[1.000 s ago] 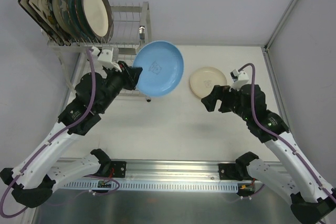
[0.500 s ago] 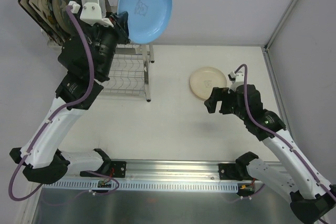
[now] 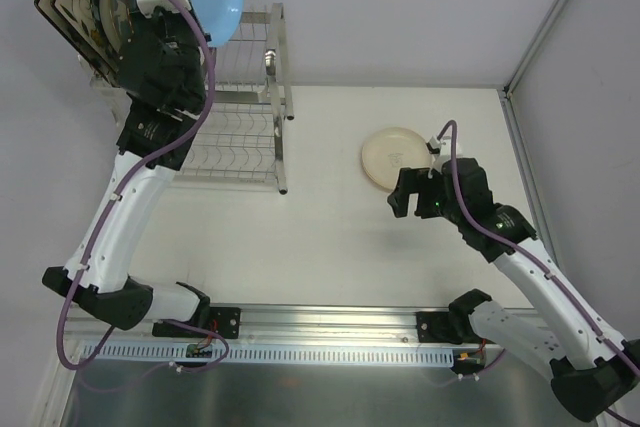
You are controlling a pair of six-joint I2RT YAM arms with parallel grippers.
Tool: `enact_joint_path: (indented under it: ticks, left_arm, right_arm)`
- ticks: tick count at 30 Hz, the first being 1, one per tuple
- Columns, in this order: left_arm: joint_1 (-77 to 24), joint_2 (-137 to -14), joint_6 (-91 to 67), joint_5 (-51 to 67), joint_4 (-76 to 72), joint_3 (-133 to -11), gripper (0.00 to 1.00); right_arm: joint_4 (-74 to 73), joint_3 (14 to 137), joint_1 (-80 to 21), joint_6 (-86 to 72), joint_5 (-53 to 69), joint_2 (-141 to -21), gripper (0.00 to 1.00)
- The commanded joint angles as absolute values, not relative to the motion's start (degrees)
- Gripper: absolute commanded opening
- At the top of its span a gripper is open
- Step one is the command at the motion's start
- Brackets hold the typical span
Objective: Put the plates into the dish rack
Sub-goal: Insert the plate into the dish rack
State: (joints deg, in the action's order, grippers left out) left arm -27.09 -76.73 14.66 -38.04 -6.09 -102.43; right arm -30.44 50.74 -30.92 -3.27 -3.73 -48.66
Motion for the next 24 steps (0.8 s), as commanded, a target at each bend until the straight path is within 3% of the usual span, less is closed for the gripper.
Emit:
enact_joint_path:
  ticks: [1, 24]
  left_arm:
    - [-24.97, -76.11, 18.88, -39.46, -14.22, -102.48, 0.00]
    - [-19.95, -83.14, 26.98, -40.34, -15.03, -95.28, 0.00]
  right_arm:
    - [-30.23, 51.76, -31.03, -2.02, -4.48, -49.57, 1.00]
    - [-30.23, 50.45, -31.03, -1.23, -5.80, -51.06, 1.00]
